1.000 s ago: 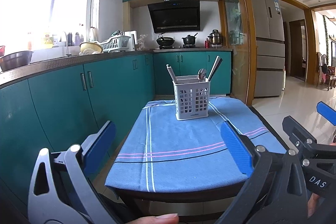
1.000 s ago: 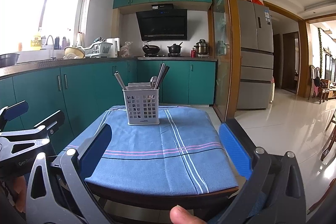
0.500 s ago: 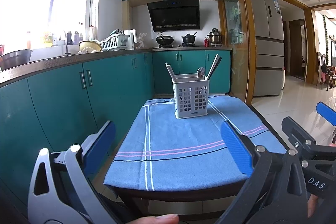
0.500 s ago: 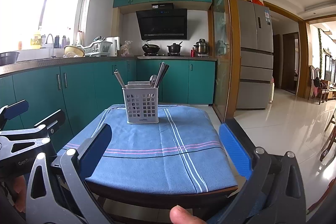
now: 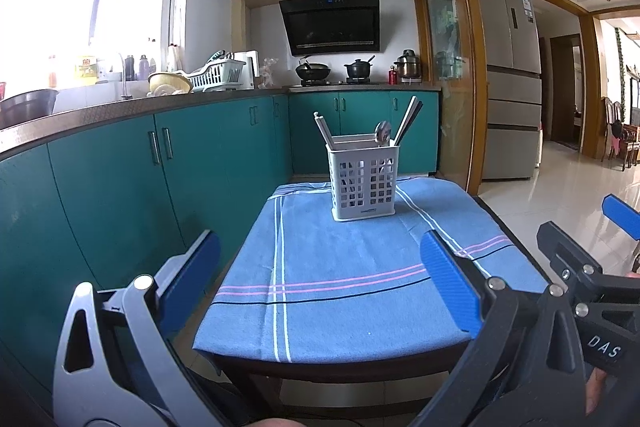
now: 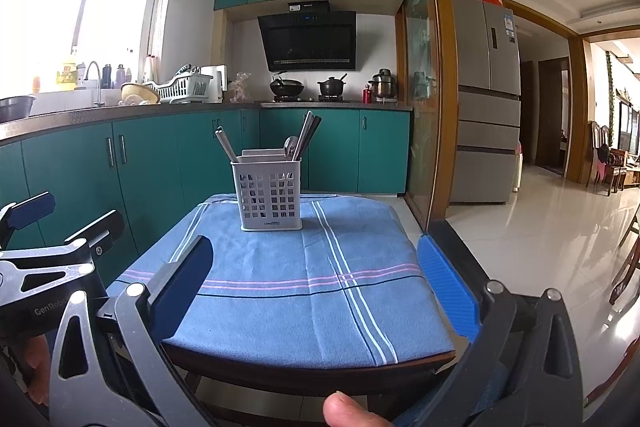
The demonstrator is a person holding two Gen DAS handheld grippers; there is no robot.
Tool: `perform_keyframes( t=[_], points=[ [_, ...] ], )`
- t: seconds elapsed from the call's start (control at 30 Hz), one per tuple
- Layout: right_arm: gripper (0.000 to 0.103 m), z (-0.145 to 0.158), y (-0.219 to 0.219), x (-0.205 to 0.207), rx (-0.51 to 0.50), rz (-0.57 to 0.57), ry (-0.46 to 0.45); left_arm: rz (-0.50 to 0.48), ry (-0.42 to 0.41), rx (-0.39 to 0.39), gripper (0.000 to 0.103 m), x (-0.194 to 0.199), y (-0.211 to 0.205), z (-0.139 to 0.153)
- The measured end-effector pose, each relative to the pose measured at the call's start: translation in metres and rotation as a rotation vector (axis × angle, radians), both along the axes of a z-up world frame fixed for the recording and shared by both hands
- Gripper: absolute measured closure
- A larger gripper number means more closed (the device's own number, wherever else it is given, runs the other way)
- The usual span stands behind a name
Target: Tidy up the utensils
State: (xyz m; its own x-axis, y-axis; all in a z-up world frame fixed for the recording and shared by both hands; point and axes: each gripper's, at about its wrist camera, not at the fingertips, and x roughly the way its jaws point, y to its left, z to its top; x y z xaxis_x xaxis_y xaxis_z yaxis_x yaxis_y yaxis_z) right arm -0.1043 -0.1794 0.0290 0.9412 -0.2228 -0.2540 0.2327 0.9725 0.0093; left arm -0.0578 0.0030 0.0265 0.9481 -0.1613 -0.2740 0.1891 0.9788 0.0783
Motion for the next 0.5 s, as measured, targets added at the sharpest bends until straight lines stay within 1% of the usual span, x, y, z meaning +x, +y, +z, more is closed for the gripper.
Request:
perform_keyframes(
  t=[0.07,0.23,0.43,0.5],
  points=[
    [0.003,-0.002,-0.001,0.002,0.003,0.0,0.006,0.004,0.001,0.011,0.004,0.002,-0.001,-0.002],
    [0.003,-0.004,-0.005,0.009,0.007,0.0,0.017,0.005,0.012,0.009,0.004,0.007,-0.003,-0.004],
    [0.003,-0.009,-0.01,0.016,0.019,-0.002,0.031,0.002,0.043,0.003,0.004,0.017,-0.005,-0.007],
    [0.003,-0.012,-0.012,0.02,0.033,0.006,0.044,-0.003,0.068,-0.001,0.004,0.026,-0.006,-0.011]
  ],
)
